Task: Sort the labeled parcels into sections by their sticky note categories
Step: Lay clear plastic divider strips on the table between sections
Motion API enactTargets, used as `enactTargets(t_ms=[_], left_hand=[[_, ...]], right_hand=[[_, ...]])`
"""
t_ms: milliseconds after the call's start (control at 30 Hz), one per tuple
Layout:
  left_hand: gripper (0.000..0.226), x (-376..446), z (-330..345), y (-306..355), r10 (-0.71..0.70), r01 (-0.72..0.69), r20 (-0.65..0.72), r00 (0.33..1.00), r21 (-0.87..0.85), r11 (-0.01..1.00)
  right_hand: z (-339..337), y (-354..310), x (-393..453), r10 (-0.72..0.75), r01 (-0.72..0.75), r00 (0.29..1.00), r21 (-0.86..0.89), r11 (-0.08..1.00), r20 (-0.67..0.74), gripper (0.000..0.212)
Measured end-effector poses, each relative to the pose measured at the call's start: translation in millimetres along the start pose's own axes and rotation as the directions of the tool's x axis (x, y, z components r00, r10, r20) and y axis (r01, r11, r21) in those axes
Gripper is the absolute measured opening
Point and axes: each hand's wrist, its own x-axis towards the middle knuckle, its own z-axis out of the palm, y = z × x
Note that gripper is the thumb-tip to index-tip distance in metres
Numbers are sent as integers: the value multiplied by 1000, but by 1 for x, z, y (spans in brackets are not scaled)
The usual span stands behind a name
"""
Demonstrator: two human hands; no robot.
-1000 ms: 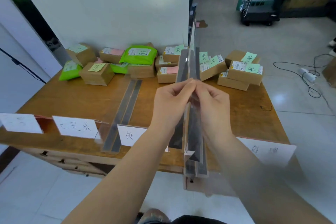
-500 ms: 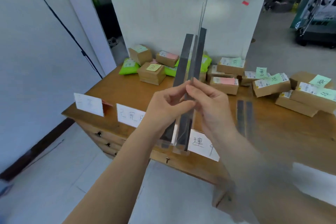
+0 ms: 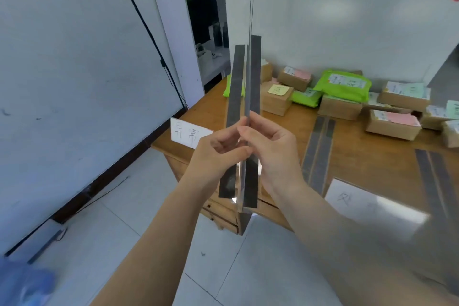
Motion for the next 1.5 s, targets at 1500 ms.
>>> enactTargets(t_ms=[1500], left_hand=[[40, 254, -144, -157, -449, 497, 358, 819, -50, 866]], right_hand=[[99, 140, 247, 221, -335, 838, -151, 930, -500, 28]])
